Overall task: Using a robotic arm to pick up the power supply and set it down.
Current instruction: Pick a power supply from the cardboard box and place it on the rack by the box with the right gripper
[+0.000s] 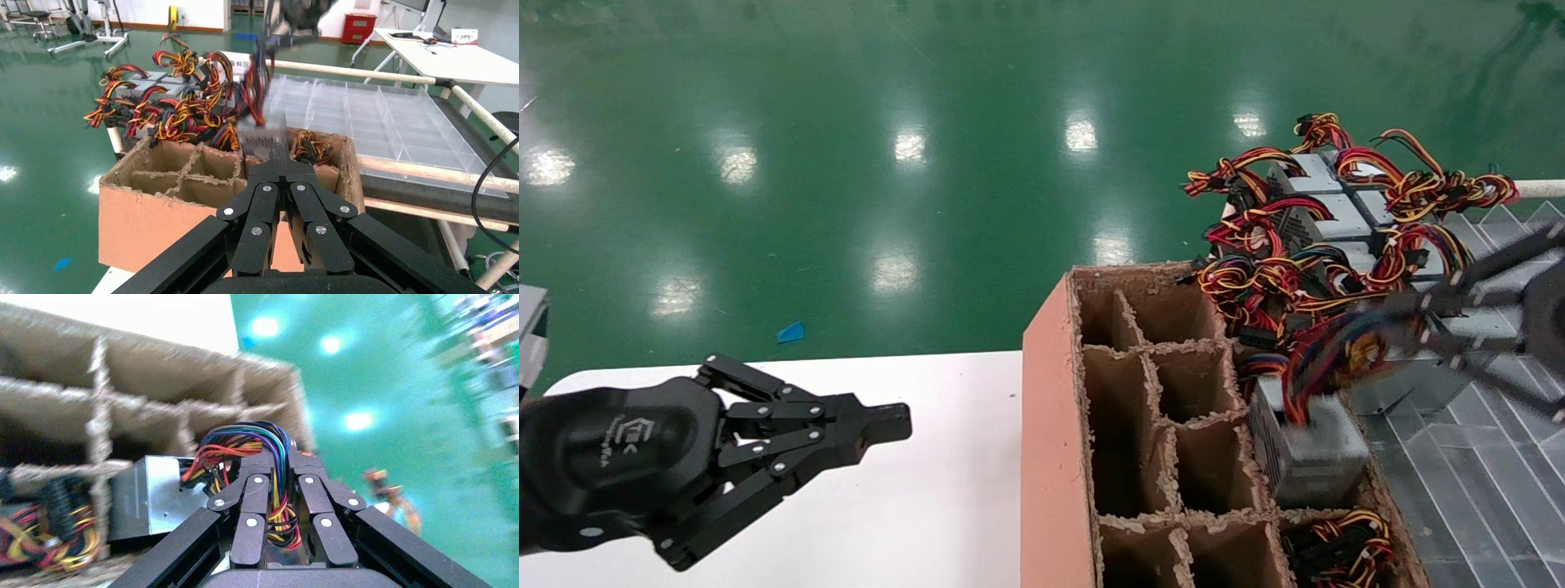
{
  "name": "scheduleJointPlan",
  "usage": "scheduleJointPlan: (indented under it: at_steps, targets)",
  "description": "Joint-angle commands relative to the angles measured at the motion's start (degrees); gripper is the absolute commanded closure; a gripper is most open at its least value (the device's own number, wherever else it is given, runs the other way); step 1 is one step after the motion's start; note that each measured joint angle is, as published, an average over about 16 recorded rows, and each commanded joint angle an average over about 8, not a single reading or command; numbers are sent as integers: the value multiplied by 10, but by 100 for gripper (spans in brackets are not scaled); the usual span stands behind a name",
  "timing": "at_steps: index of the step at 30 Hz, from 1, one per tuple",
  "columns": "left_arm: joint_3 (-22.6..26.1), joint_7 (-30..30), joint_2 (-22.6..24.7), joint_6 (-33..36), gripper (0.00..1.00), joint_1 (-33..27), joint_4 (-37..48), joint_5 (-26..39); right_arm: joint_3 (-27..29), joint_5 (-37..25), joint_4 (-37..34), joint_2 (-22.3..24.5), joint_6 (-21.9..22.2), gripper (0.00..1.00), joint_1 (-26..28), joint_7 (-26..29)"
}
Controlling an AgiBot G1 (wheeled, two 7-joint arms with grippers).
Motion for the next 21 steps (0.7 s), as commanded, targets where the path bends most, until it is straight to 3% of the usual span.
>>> scheduleJointPlan:
  at_steps: [1,10,21]
  targets:
    - [0,0,0,0,100,0,0,0,9,14,3,8,0,100,11,5]
    - [0,0,0,0,100,0,0,0,48,65,-5,50,13,100,35,-4]
    - [0,0,0,0,100,0,0,0,76,111,-46,80,20,100,29,-52]
